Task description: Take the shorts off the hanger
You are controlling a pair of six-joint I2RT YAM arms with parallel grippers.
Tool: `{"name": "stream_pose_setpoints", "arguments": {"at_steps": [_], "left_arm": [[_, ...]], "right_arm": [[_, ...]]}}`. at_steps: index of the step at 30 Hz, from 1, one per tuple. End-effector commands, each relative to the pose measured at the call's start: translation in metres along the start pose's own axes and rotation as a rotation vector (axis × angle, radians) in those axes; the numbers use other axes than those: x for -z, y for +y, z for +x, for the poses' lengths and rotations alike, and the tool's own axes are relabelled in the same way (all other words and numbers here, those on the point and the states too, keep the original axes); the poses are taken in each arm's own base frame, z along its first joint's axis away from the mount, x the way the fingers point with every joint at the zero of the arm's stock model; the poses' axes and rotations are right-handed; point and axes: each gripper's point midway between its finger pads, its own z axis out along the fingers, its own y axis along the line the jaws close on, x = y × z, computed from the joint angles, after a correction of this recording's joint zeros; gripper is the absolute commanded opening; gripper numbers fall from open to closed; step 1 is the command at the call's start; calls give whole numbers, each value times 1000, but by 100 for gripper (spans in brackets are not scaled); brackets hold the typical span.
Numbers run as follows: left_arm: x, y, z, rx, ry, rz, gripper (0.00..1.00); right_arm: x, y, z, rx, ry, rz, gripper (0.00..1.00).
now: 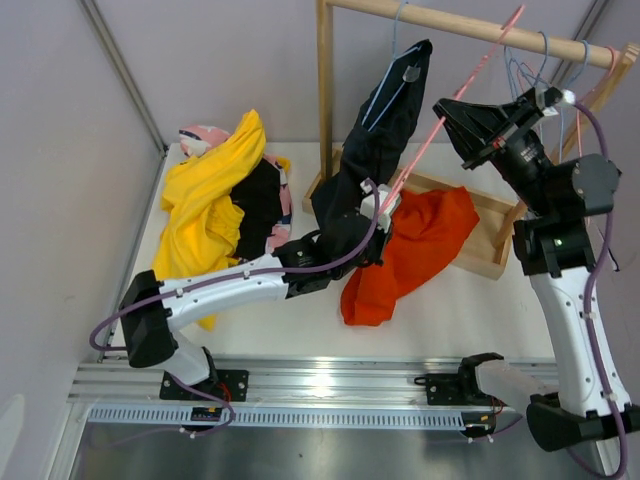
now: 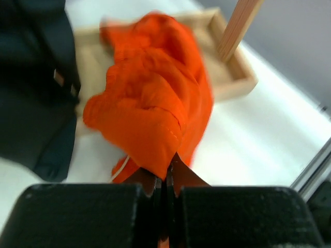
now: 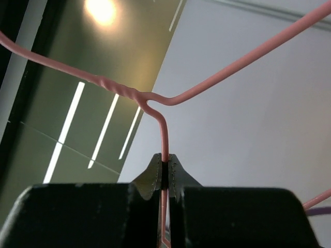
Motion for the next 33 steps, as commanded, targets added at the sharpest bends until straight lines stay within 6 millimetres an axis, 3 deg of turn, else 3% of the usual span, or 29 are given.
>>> {"name": "stream_pose_setpoints", "arguments": {"at_steps": [1,2,3,4,5,6,7,11,12,13,14,16,17,23,29,31,32,33], "left_arm": [[16,16,10,39,-1,-40,0],[19,15,16,41,11,-34,0],[32,13,4,64,-23,-12,0],[39,17,30,53,14,-10,0],[50,10,29,55,-5,3,0],[68,10,14,77,-56,16,0],[76,13,33,71,-31,8,0],[113,7,41,116,-49,46,0],[118,8,50,111,-41,46,0],[127,9,45,129,-63,55,0],[130,9,63,114,-34,57,0],[137,10,67,140,-32,60,0],[138,11,79,133,-10,56,0],[144,1,92,130,12,81,0],[148,-4,87,140,8,90,0],[151,-1,77,146,-6,77,0],[152,5,73,139,-13,45,0],[157,8,57,129,-38,30,0]], "right_arm": [[-11,14,8,-87,59,-88,0],[-13,10,5,-68,39,-73,0],[-14,5,1,-35,21,-58,0],[-18,-1,-4,-31,12,-48,0],[-20,-6,-11,-22,-1,-39,0],[-23,-9,-15,-15,1,-39,0],[-26,-15,-20,-11,7,-27,0],[-43,-43,-54,13,-39,15,0],[-45,-41,-61,30,-52,7,0],[-47,-43,-67,43,-63,4,0],[-49,-45,-73,48,-72,3,0],[-53,-54,-93,53,-105,2,0],[-56,-61,-101,52,-114,0,0],[-62,-88,-134,45,-186,8,0],[-58,-113,-147,32,-212,45,0],[-54,-112,-141,36,-206,46,0],[-49,-123,-141,23,-212,71,0],[-46,-124,-138,26,-214,75,0]]}}
